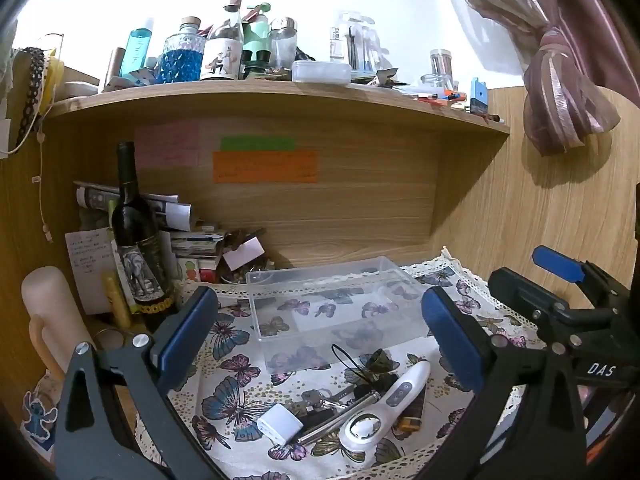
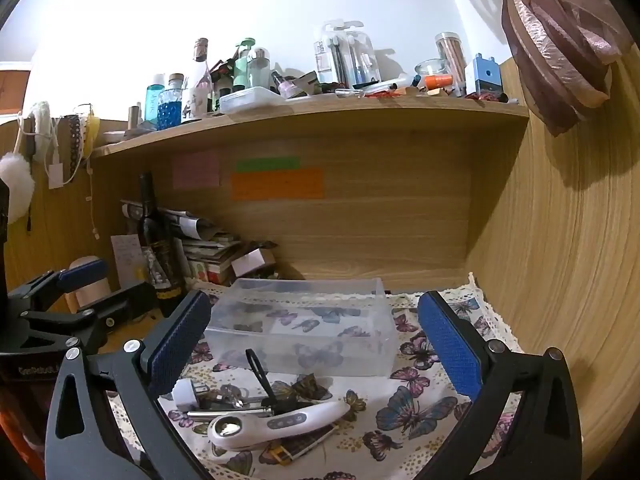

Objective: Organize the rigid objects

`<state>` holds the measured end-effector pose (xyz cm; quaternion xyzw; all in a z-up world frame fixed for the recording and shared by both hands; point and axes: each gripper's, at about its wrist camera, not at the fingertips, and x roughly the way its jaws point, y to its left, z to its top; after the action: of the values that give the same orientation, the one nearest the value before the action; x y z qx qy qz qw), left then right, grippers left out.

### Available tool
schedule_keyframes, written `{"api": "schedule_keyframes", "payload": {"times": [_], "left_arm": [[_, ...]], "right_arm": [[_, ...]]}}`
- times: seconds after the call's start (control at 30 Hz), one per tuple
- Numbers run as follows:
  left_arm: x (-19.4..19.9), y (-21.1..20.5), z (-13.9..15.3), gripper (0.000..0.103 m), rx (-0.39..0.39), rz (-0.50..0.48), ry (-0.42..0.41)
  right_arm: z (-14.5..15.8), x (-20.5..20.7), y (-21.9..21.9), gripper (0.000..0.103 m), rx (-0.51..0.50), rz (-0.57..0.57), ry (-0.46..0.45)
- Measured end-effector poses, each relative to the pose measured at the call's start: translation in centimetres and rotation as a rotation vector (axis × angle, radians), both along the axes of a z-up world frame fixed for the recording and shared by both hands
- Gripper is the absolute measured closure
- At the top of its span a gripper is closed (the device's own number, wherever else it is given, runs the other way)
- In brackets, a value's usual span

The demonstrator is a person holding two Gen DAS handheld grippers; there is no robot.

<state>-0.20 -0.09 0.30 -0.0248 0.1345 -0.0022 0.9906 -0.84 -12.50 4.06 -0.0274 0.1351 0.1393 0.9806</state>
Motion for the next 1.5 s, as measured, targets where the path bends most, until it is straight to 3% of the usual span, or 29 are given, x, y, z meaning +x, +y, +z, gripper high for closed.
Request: {"api": "schedule_keyframes", "payload": {"times": [1.5], "left_arm": [[-0.11,0.41,-0.28,0.0,0.001,0.0,-0.005]], "right_arm": [[0.02,0.15,0.38,0.0,0.001,0.008,0.009]]}}
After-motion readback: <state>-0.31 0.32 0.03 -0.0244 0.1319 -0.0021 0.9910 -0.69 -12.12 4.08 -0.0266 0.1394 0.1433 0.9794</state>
